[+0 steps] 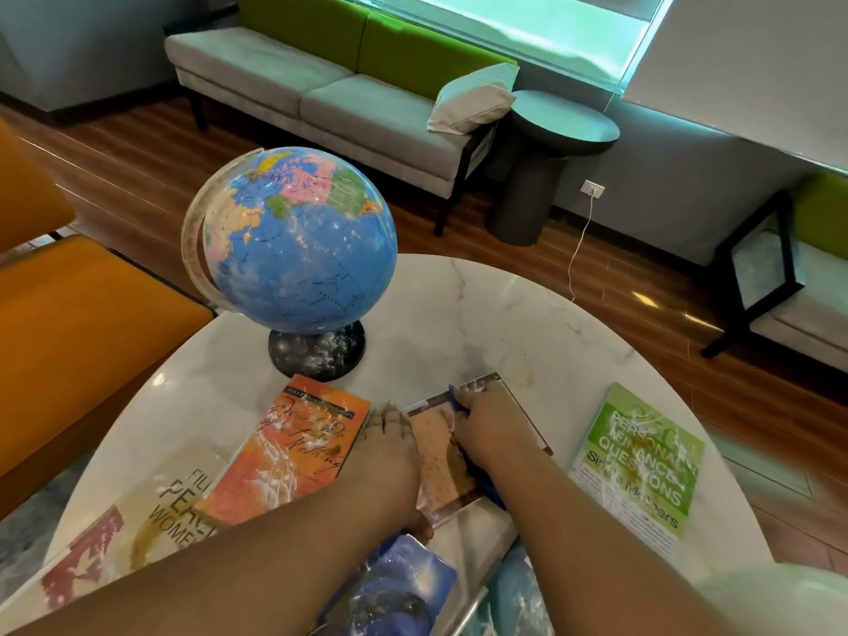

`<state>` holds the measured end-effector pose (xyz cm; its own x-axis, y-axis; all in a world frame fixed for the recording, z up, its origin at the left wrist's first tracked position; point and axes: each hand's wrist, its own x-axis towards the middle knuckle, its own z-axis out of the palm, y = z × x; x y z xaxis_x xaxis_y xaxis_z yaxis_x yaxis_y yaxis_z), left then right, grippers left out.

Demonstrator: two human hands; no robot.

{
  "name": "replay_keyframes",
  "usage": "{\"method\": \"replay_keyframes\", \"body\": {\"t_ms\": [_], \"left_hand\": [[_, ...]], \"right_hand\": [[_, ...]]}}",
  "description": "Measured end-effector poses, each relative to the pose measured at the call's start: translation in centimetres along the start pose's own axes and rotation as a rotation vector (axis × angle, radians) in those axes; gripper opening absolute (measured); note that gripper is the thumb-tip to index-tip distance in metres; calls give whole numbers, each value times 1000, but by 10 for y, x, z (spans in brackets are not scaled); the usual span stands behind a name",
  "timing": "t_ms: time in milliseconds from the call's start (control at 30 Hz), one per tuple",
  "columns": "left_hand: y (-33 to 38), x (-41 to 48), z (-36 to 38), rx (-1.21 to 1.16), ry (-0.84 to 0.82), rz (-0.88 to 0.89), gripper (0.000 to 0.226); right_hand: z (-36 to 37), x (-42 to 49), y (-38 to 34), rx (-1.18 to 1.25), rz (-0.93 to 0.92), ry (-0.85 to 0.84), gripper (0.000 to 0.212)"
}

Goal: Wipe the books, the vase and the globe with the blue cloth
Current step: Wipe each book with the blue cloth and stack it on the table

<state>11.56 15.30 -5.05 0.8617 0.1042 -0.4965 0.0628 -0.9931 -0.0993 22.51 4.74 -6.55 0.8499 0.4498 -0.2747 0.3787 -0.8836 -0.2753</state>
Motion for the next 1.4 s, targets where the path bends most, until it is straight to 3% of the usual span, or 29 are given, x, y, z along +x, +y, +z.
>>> {"method": "replay_keyframes", "body": {"t_ms": [67,167,333,433,500,600,667,733,867,967,1067,1200,1300,1400], "left_hand": [[0,2,1,-13,-3,-7,129],[0,1,1,-41,13,6,128],[-4,-3,5,-150,39,1,131],[-6,-8,8,-173,61,-3,127],[-6,-15,10,-199,86,3,114],[-9,-24,15,-314,121,14,77],[-13,-30,20,-363,175,39,55],[-17,-32,24,-347,200,69,54],[-21,-33,29,-353,192,79,57],[-22,-33,34,-378,204,66,62],[-21,-31,37,-368,202,57,63],[-21,-30,35,-344,175,53,60],[-21,-31,36,-336,203,68,61],[-21,-31,38,-353,264,41,48]], "right_hand": [[0,-4,-11,-72,-50,-14,51],[2,-12,-17,-38,-210,-91,45],[2,-11,-4,-14,-77,-16,46],[6,-20,-17,-59,-192,-39,48],[7,-27,-19,6,-292,-109,40],[-2,-24,-9,144,-140,-99,34],[-1,-20,-9,13,-75,-43,50],[6,-23,-24,-129,-140,-20,61],[14,-31,-37,64,-270,-134,35],[7,-21,-20,64,-210,-110,36],[9,-17,-21,-94,-148,-16,51],[17,-34,-37,-26,-345,-117,41],[12,-27,-23,100,-274,-127,34],[12,-19,-23,-58,-224,-30,42]]}}
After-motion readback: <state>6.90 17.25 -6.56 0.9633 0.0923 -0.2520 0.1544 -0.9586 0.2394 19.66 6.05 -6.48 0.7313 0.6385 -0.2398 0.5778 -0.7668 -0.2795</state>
